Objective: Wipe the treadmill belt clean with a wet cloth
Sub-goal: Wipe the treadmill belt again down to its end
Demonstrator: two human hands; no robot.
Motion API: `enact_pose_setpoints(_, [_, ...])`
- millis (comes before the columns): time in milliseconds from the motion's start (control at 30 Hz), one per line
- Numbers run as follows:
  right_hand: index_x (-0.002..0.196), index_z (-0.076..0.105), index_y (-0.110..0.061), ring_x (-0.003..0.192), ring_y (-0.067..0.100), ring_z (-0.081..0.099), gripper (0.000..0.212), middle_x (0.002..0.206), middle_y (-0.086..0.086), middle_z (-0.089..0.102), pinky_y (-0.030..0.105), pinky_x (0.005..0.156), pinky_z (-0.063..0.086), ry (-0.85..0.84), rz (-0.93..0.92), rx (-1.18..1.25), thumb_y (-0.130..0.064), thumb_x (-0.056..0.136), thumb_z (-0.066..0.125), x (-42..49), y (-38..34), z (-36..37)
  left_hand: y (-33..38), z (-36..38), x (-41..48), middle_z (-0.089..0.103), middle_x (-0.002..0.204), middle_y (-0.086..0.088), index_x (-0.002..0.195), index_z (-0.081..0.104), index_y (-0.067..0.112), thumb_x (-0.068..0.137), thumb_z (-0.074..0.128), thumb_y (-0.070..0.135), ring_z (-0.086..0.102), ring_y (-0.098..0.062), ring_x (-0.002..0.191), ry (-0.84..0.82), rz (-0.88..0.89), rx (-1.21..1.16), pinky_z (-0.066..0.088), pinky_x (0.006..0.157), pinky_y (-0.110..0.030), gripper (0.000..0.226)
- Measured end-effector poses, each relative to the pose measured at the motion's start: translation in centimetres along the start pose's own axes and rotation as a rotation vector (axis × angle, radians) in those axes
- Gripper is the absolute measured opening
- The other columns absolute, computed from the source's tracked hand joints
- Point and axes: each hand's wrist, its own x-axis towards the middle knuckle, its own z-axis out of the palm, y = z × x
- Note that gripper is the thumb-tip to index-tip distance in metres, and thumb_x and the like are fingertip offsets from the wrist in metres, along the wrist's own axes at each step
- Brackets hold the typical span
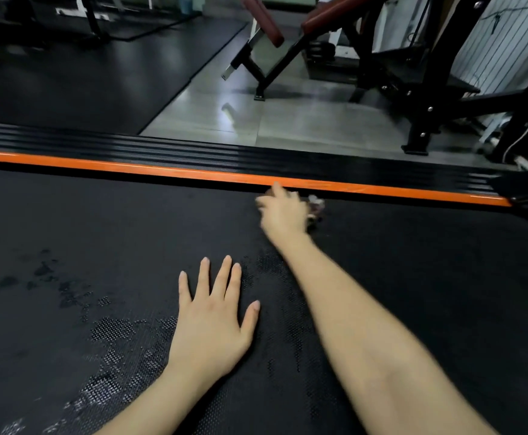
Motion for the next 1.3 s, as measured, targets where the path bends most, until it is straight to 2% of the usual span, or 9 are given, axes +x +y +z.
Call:
enact_pose_setpoints(100, [0.124, 0.058, -0.036, 0.122, 0.037, 0.042, 0.031, 0.15, 0.002, 0.032, 0.043, 0.096, 0.039, -0.031, -0.135, -0.005, -0.029, 0.096, 0.047, 0.3, -1.2, 0.0, -0.4, 0.0, -0.1, 0.045, 0.145, -0.004, 0.137, 0.05, 0.012, 0.093, 0.024, 0.055, 0.038, -0.035, 0.135, 0.001, 0.004, 0.004, 0.016, 0.106, -0.053, 0.067])
enact_pose_setpoints(300, [0.125, 0.056, -0.043, 0.126, 0.029, 0.043, 0.033, 0.146, 0.0, 0.039, 0.042, 0.099, 0.041, -0.04, -0.089, -0.005, -0.028, 0.098, 0.046, -0.6, 6.8, -1.6, -0.4, 0.1, 0.0, 0.041, 0.148, -0.002, 0.139, 0.047, 0.013, 0.094, 0.022, 0.057, 0.033, -0.033, 0.138, -0.007, 0.002, -0.029, 0.013, 0.109, -0.052, 0.068])
enact_pose_setpoints(533, [0.106, 0.071, -0.034, 0.106, 0.032, 0.062, 0.026, 0.121, 0.004, 0.064, 0.039, 0.076, 0.053, 0.063, -0.333, 0.07, -0.027, 0.086, 0.056, -12.8, 5.7, -4.9, 0.2, -1.6, 0.3, -0.001, 0.16, 0.005, 0.152, 0.006, 0.023, 0.074, -0.015, 0.063, -0.008, -0.025, 0.147, -0.145, -0.046, -0.039, -0.006, 0.117, -0.05, 0.09])
enact_pose_setpoints(700, [0.11, 0.068, -0.037, 0.112, 0.027, 0.06, 0.032, 0.126, 0.0, 0.062, 0.039, 0.088, 0.051, 0.062, -0.635, 0.071, -0.035, 0.085, 0.048, -23.3, 7.4, -7.5, 0.1, -2.1, 0.2, 0.001, 0.16, 0.004, 0.152, 0.008, 0.021, 0.092, 0.007, 0.061, -0.006, -0.026, 0.146, -0.184, -0.05, -0.032, -0.003, 0.116, -0.051, 0.072])
enact_pose_setpoints(800, [0.119, 0.062, -0.04, 0.124, 0.031, 0.051, 0.033, 0.135, 0.001, 0.054, 0.057, 0.096, 0.044, -0.04, -0.441, 0.074, -0.032, 0.087, 0.056, -21.5, 7.4, -7.8, 0.3, -2.8, -0.5, 0.002, 0.16, 0.004, 0.152, 0.009, 0.023, 0.096, 0.017, 0.056, -0.005, -0.025, 0.147, -0.215, -0.052, -0.044, -0.001, 0.116, -0.052, 0.065])
enact_pose_setpoints(900, [0.117, 0.063, -0.042, 0.121, 0.031, 0.05, 0.033, 0.136, -0.001, 0.053, 0.048, 0.097, 0.044, -0.019, -0.21, 0.055, -0.048, 0.091, 0.043, -21.1, 5.6, -6.9, 0.4, -3.5, -2.8, 0.001, 0.16, 0.004, 0.152, 0.011, 0.028, 0.097, 0.018, 0.056, -0.005, -0.023, 0.147, -0.269, -0.049, -0.068, -0.002, 0.116, -0.054, 0.062])
enact_pose_setpoints(1033, [0.105, 0.07, -0.036, 0.081, 0.029, 0.058, 0.037, 0.117, 0.0, 0.064, 0.038, 0.064, 0.052, 0.077, -0.346, 0.04, -0.046, 0.088, 0.039, -25.9, 4.0, -7.8, -0.9, -4.1, -6.7, 0.001, 0.16, 0.008, 0.151, 0.01, 0.034, 0.093, 0.009, 0.06, -0.005, -0.019, 0.147, -0.255, 0.016, -0.064, -0.002, 0.115, -0.055, 0.063])
enact_pose_setpoints(1200, [0.113, 0.066, -0.038, 0.102, 0.028, 0.059, 0.03, 0.126, -0.002, 0.061, 0.038, 0.079, 0.046, -0.003, -0.72, 0.093, -0.044, 0.091, 0.047, -32.7, 6.4, -9.9, -1.7, -4.4, -8.9, 0.001, 0.16, 0.008, 0.15, 0.01, 0.035, 0.099, 0.019, 0.051, -0.004, -0.018, 0.147, -0.239, 0.028, -0.082, -0.003, 0.114, -0.057, 0.055])
enact_pose_setpoints(1300, [0.111, 0.068, -0.035, 0.103, 0.033, 0.061, 0.033, 0.12, 0.003, 0.064, 0.047, 0.086, 0.047, 0.046, -0.52, 0.017, -0.045, 0.089, 0.046, -30.5, 9.5, -10.5, -1.6, -4.5, -10.1, 0.0, 0.16, 0.007, 0.151, 0.008, 0.035, 0.099, 0.017, 0.05, -0.005, -0.019, 0.147, -0.25, 0.017, -0.077, -0.003, 0.114, -0.057, 0.055])
